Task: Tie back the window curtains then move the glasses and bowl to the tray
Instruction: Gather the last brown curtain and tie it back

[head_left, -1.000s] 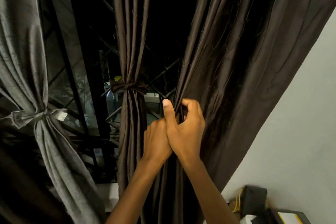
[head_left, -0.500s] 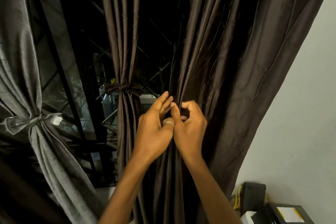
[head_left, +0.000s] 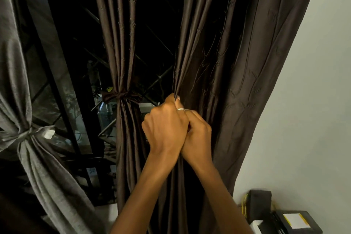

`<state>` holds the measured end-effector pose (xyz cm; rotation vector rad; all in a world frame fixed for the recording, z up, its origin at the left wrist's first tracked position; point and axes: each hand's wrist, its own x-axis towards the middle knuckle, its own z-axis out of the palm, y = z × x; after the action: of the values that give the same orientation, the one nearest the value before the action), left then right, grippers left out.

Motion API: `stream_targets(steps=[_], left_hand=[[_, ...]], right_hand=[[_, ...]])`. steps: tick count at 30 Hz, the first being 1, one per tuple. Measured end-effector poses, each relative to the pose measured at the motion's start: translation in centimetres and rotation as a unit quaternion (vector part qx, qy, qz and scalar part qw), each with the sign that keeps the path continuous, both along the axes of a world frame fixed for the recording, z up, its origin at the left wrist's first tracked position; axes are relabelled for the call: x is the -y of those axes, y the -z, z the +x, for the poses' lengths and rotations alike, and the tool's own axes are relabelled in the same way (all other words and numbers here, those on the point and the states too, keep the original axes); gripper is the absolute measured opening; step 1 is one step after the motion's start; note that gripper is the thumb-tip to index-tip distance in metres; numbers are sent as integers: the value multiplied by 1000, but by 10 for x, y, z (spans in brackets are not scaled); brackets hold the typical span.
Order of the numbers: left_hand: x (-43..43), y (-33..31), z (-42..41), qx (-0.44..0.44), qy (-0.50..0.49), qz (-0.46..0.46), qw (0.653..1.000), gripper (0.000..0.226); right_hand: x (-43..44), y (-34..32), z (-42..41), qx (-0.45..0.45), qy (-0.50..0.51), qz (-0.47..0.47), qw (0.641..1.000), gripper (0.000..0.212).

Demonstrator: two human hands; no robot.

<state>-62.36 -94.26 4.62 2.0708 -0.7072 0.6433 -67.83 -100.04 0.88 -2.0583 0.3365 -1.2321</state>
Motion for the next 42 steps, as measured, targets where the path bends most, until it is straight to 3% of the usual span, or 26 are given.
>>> stream_targets(steps=[2,4,7,9,11,12,14,16,21,27,31,34,37,40,42], left_hand=[[-3,2,3,8,5,-2,1000,32],[-6,2,8,17,5,-8,1000,32],[-11,3,15,19,12,-15,1000,33],[-14,3,18,20,19,-15,999,33],[-15,3,20,14,28,-20,999,32],[-15,4,20,10,35,-22,999,32],[-16,6,19,0,52,-29,998,31],[-15,8,15,-8,70,-31,997,31],[-9,9,6,0,107,-31,994,25],[-10,14,9,-25,149,-56,987,21],[-16,18,27,-79,251,-57,963,26],[-18,20,32,-123,294,-25,948,40],[-17,21,32,-134,291,-13,947,55],[-21,22,32,-141,323,-38,935,45],[-25,28,36,-163,332,-101,924,40]], right_hand=[[6,-8,-9,-4,10,-25,1000,35],[16,-19,-23,16,98,-60,993,39],[43,-34,-42,118,318,-83,937,55],[67,-46,-53,144,391,-38,908,72],[86,-52,-58,109,351,59,928,72],[89,-49,-60,77,325,82,939,59],[82,-35,-62,38,322,28,946,23],[64,-20,-58,58,313,-26,948,11],[23,5,-17,-34,216,-6,976,13],[1,12,0,6,15,44,999,16],[2,15,-1,12,-92,93,991,19],[5,16,2,-6,-93,83,992,34],[4,17,7,4,-39,57,998,31],[8,20,6,18,-12,76,997,18],[13,20,4,14,-8,99,995,25]])
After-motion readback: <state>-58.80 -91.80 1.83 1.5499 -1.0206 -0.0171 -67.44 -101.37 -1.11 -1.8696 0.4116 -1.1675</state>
